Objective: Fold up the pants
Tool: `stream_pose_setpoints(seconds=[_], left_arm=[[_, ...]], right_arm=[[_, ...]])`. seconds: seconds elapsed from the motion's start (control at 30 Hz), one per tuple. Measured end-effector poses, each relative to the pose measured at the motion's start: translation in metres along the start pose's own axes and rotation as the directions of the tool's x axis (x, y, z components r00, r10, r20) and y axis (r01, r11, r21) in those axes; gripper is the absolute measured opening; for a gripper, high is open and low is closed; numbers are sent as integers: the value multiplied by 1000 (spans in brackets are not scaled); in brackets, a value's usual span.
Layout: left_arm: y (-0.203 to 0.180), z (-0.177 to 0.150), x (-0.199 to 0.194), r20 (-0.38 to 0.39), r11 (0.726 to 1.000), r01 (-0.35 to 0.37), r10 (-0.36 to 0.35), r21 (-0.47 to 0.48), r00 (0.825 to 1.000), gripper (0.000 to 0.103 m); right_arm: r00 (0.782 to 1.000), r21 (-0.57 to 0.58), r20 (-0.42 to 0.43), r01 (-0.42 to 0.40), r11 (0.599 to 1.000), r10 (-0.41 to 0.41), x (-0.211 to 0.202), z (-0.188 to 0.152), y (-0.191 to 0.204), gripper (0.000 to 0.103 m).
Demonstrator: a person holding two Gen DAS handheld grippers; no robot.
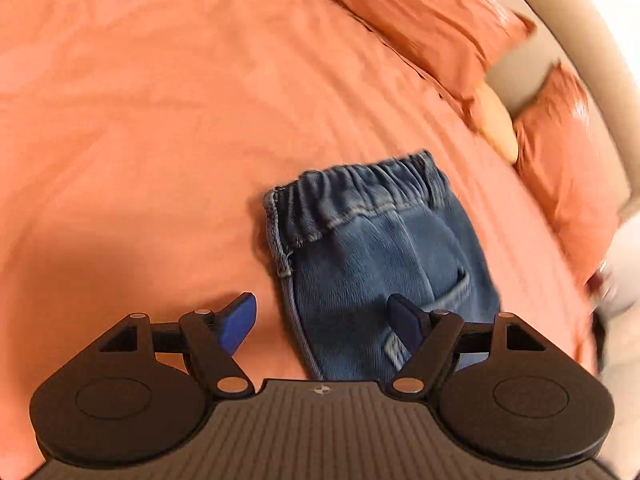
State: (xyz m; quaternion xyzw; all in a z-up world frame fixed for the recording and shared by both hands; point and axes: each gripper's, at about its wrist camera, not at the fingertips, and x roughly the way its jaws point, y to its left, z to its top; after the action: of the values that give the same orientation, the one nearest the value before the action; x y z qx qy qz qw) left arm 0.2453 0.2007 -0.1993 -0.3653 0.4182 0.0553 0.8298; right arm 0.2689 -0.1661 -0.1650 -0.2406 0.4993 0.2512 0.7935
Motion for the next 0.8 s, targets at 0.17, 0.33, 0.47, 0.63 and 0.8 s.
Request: stream_pose_setpoints(seconds=[0.17, 0.33, 0.47, 0.63, 0.8], left_arm=[[11, 8, 25, -6, 995, 70, -70, -66, 998, 88], [15, 9, 41, 19, 993, 114, -113, -44, 993, 77], [14, 6, 34, 47, 994, 105, -103, -36, 994, 57], [-15, 5, 3, 116, 993, 109, -114, 48, 987, 47], [-68, 7, -42, 156, 972, 140, -170, 190, 973, 39]], right_arm=[[998, 71, -49, -47, 996, 50, 13, 5, -12, 57], [994, 93, -84, -66, 993, 74, 19, 10, -15, 58], [991, 102, -106, -69, 992, 80, 24, 15, -17, 60], [990, 124, -97, -92, 988, 105, 27, 14, -22, 60], [994, 145, -63, -75, 987, 84, 17, 3, -27, 60]])
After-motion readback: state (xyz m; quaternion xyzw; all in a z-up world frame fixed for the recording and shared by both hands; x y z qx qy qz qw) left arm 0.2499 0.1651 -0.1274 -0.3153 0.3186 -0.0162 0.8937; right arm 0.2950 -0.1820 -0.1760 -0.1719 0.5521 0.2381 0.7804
